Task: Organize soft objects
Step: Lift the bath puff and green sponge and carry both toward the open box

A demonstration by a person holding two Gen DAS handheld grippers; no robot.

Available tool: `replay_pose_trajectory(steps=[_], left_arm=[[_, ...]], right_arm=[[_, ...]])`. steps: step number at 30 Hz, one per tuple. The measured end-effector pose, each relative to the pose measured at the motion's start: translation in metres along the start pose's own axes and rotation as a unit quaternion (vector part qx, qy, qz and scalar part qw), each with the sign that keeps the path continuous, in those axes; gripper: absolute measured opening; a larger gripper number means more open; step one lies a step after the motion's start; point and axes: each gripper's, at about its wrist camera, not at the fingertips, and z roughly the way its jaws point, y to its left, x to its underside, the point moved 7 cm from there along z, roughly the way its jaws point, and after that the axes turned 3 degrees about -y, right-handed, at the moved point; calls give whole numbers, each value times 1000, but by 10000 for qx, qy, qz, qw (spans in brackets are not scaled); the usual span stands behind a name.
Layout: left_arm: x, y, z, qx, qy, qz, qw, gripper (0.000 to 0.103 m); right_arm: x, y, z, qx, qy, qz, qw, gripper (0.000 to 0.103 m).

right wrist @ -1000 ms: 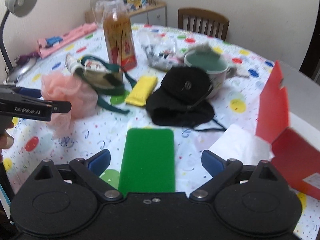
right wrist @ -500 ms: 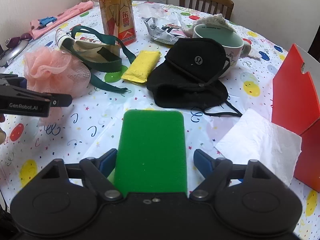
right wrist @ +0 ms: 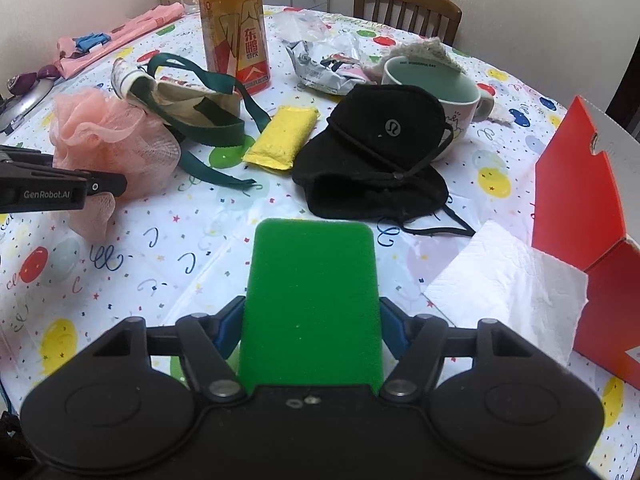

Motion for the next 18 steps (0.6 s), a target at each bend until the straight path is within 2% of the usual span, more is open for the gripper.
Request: replay_pose_trajectory(steps=[6,13,18], left_arm=[[-2,1,-12,54,-77,60,9999,23],[-8,-3,-40,222,-281,276,9990,22],[-24,-12,-65,414,-508,454,9968,22]], right_arm=[[-8,0,-20,-5,-162,157,9997,67],[-24,-12,-54,59,-492,420,9979,67],[-38,-25,-81,209,-721,597,9954,67]])
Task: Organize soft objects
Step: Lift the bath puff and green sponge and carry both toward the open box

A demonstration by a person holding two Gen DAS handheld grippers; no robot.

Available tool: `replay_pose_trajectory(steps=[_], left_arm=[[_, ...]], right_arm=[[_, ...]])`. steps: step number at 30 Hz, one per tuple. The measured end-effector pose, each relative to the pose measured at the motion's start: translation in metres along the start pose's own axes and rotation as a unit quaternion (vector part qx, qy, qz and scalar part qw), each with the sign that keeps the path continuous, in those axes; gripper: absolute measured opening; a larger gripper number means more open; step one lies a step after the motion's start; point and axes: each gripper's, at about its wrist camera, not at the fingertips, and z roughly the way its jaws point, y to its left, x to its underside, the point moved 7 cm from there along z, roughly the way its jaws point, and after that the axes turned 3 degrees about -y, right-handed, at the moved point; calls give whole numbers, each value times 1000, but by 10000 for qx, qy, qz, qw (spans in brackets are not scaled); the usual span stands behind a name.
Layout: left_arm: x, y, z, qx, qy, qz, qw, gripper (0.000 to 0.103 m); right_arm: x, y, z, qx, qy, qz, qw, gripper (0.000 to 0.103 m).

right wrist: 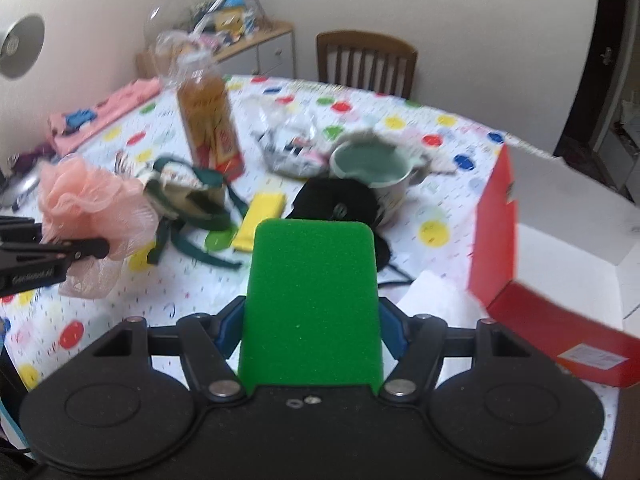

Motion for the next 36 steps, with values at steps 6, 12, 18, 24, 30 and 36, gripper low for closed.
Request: replay_pose_trajectory(steps=[6,12,18,24,30,36], left_arm=[[-32,-20,-20,431,-285,198,9985,22],[-63,-50,-27,873,-498,513,9936,22],[-90,-90,-28,1237,-655,848,9865,22],[-108,-130,-20,1495,-593,1046,9814,22],[-125,-180,-5,1536,-546,1180,9795,22],[-141,-235,11,1626,-478,1330,9765,22]], right_arm=[[-19,-23,-28,222,-262,296,9990,67],[-35,-56,-55,493,-506,636,9955,67],[-41,-91,-76,764,-657,854,9912,67],[-41,-133,-90,977,-734,955,9879,67],[-34,-177,-96,1154,-706,1039,9853,67],[-31,-218,-93,1235,-709,1052,9842,67]])
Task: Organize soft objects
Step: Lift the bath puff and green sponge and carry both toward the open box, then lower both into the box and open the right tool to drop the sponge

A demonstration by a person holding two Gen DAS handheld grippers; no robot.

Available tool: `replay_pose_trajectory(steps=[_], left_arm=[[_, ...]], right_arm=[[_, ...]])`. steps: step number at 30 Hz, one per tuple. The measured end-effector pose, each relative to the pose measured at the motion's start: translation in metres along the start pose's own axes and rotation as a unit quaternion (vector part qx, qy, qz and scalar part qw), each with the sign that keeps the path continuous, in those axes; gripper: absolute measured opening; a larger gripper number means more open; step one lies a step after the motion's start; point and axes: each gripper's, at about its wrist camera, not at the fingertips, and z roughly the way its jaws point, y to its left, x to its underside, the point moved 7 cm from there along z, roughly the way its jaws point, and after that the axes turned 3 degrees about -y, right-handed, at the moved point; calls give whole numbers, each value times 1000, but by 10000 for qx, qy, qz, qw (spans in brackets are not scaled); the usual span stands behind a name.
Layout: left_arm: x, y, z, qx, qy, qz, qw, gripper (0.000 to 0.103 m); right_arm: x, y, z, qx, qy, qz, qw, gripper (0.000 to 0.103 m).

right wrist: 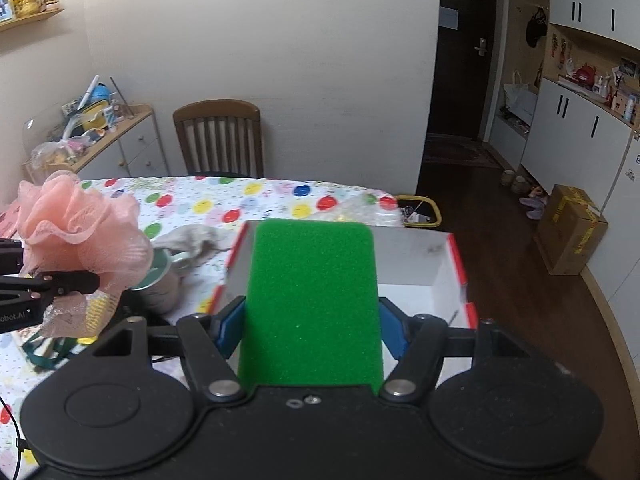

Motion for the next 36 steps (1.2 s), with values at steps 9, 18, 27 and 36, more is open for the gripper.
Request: replay_pose_trajectory(steps=[9,18,27,36], left_arm=[[-27,-54,67,67,393,68,9992,22],[-34,-84,140,145,996,6,9949,22],[-27,-103,200,129,1586,82,9872,22],[-9,-102,241,85,2119,-138,9771,22]], right_arm=[[4,-47,31,-5,158,-51,9999,67],[22,-62,70,-57,524,-628,9966,67],[41,-71,111,56,1029,-934,9903,67],[52,-69,134,28,1428,-1156,9830,67]])
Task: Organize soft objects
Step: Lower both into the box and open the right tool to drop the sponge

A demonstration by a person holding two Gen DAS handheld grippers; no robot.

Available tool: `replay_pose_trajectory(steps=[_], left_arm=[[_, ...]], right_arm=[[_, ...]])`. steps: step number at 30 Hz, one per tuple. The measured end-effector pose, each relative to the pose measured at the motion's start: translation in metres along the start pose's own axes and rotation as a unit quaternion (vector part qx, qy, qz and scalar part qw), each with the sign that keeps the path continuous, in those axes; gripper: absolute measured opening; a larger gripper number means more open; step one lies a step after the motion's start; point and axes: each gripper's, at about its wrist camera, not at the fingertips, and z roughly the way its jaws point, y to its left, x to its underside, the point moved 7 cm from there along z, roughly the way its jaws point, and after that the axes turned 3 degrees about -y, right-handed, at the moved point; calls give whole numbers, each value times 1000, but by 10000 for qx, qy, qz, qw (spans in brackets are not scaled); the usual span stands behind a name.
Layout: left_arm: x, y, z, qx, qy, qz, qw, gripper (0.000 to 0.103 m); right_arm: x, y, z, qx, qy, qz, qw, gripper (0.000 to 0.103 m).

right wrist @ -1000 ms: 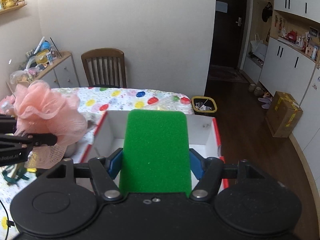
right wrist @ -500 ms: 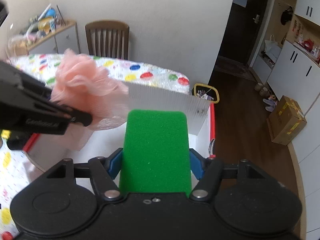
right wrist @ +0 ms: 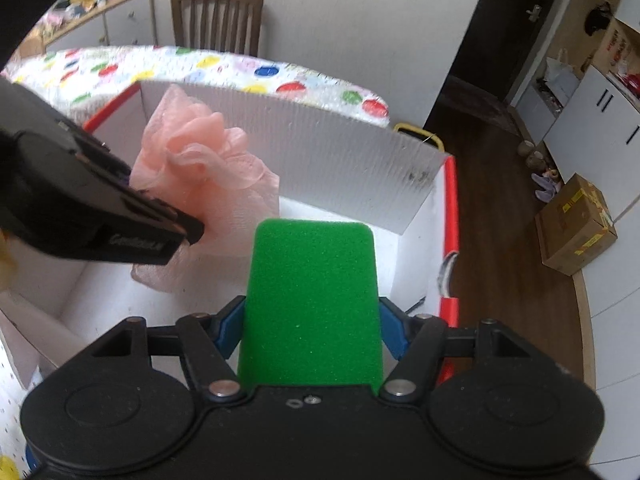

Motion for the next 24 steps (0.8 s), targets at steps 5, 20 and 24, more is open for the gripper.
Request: replay_pose_trajectory(steps=[5,20,24], left_arm=[[4,3,14,-18,235,-116,9997,22],[11,2,24,-50,472,-103,9988,39],[8,-1,17,-45,312,-77,9995,67]], right_arm=[[1,-2,10,-53,146,42,9999,67],[1,4,14,-169,160,-126,9996,76],[0,1,9,-190,98,-69,9997,78]])
